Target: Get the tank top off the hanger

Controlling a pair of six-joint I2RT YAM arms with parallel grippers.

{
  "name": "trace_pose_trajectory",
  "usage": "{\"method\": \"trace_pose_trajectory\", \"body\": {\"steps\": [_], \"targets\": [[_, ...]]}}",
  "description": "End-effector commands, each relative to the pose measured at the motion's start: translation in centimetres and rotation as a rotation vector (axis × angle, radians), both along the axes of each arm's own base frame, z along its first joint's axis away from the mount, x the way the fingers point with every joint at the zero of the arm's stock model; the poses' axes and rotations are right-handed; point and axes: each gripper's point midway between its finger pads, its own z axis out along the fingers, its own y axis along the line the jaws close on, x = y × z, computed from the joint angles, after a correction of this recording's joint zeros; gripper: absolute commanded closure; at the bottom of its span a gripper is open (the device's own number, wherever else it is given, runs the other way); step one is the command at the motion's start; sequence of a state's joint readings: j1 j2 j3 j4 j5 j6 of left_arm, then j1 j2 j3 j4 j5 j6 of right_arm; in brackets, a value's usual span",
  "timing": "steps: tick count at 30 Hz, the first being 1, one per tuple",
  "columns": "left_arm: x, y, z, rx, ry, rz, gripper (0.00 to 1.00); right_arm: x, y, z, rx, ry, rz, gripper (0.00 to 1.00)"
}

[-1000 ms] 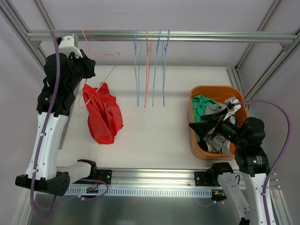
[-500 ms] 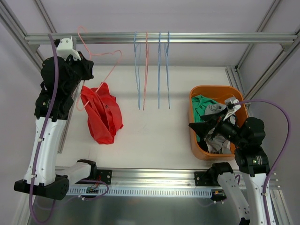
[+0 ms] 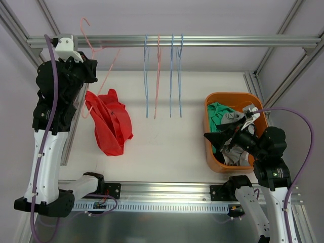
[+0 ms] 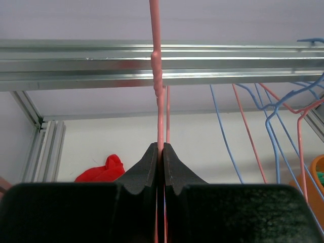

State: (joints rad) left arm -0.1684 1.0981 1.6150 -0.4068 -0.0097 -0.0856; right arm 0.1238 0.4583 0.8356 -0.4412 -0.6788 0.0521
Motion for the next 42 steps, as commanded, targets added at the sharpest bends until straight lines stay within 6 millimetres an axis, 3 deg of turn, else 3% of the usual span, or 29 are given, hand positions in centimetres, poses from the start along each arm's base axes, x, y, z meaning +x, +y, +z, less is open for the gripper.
{"method": "trace_pose_trajectory", "body": {"steps": [1, 6, 11, 13, 14, 15, 16, 17, 18, 19, 20, 21, 24, 25, 26, 27, 28, 29, 30, 31, 32, 33, 35, 36, 38, 42], "targets": [[-1.9, 0.5, 2.8, -0.015, -0.113, 0.006, 1.00, -0.1, 0.3, 0.8, 0.011, -0.042, 0.022, 0.02], [-3.4, 0.4, 0.7, -0.043, -0.074, -0.005, 1.00, -0.8, 1.3, 1.1, 0.037, -0.036, 0.109, 0.02], [-6.9, -0.2, 0.0, -0.068, -0.054, -0.070, 1.00, -5.4, 4.8, 4.5, 0.126, -0.121, 0.420, 0.05], [-8.7, -0.3, -0.1, -0.077, -0.059, -0.087, 1.00, -5.5, 5.5, 5.8, 0.126, -0.145, 0.432, 0.07], [-9.3, -0.7, -0.9, -0.083, -0.037, -0.113, 1.00, -6.8, 6.7, 6.5, 0.132, -0.149, 0.502, 0.09], [-10.4, -0.7, -0.9, -0.090, -0.047, -0.124, 1.00, -6.1, 7.2, 6.7, 0.120, -0.165, 0.471, 0.12], [-11.0, -0.8, -1.3, -0.093, -0.039, -0.132, 1.00, -5.3, 8.5, 6.1, 0.096, -0.139, 0.482, 0.17], [-11.3, -1.0, -2.5, -0.099, -0.004, -0.144, 1.00, -7.2, 10.3, 6.1, 0.083, -0.142, 0.573, 0.19], [-12.5, -0.9, -2.5, -0.105, -0.019, -0.148, 1.00, -6.2, 11.2, 6.8, 0.047, -0.206, 0.519, 0.20], [-13.0, -0.9, -2.9, -0.111, -0.015, -0.151, 1.00, -5.5, 13.2, 5.7, -0.014, -0.207, 0.529, 0.20], [-13.2, -0.9, -3.9, -0.120, 0.004, -0.150, 1.00, -7.9, 15.4, 5.9, -0.034, -0.250, 0.612, 0.20], [-14.2, -0.8, -4.1, -0.123, -0.001, -0.154, 1.00, -7.0, 16.5, 7.2, -0.064, -0.335, 0.553, 0.20], [-15.9, -0.4, -5.7, -0.144, 0.039, -0.138, 1.00, -8.6, 22.2, 7.4, -0.088, -0.390, 0.614, 0.19], [-16.2, -0.2, -6.2, -0.147, 0.055, -0.129, 1.00, -8.7, 23.4, 9.0, -0.066, -0.421, 0.617, 0.20], [-16.3, 0.0, -6.8, -0.160, 0.077, -0.112, 1.00, -9.3, 26.2, 8.3, -0.071, -0.426, 0.651, 0.20], [-16.6, 0.5, -7.7, -0.162, 0.107, -0.083, 1.00, -9.5, 27.5, 8.4, -0.070, -0.430, 0.663, 0.21], [-16.7, 0.7, -8.2, -0.171, 0.127, -0.066, 1.00, -9.8, 28.7, 10.1, -0.039, -0.448, 0.665, 0.24], [-16.7, 0.9, -8.9, -0.176, 0.150, -0.048, 1.00, -9.9, 30.0, 10.3, -0.032, -0.451, 0.670, 0.25], [-16.7, 1.0, -9.3, -0.178, 0.158, -0.043, 1.00, -10.0, 32.2, 8.6, -0.064, -0.429, 0.689, 0.26], [-16.8, 1.1, -9.7, -0.185, 0.174, -0.037, 1.00, -10.1, 33.2, 8.7, -0.059, -0.424, 0.696, 0.28], [-16.7, 1.1, -10.2, -0.192, 0.187, -0.031, 1.00, -10.6, 34.2, 10.3, -0.024, -0.437, 0.705, 0.29], [-16.7, 1.0, -10.4, -0.197, 0.196, -0.031, 1.00, -10.7, 36.0, 8.8, -0.048, -0.421, 0.719, 0.31], [-16.9, 1.0, -10.9, -0.214, 0.218, -0.027, 1.00, -11.0, 37.6, 9.9, -0.022, -0.425, 0.717, 0.33], [-16.9, 0.9, -10.9, -0.217, 0.220, -0.028, 1.00, -10.8, 38.8, 8.8, -0.035, -0.409, 0.722, 0.34], [-16.8, 1.0, -11.1, -0.215, 0.228, -0.021, 1.00, -11.2, 39.9, 9.8, -0.005, -0.403, 0.740, 0.36], [-16.8, 1.0, -11.2, -0.204, 0.234, -0.024, 1.00, -12.2, 41.3, 9.2, 0.016, -0.356, 0.799, 0.38]]}}
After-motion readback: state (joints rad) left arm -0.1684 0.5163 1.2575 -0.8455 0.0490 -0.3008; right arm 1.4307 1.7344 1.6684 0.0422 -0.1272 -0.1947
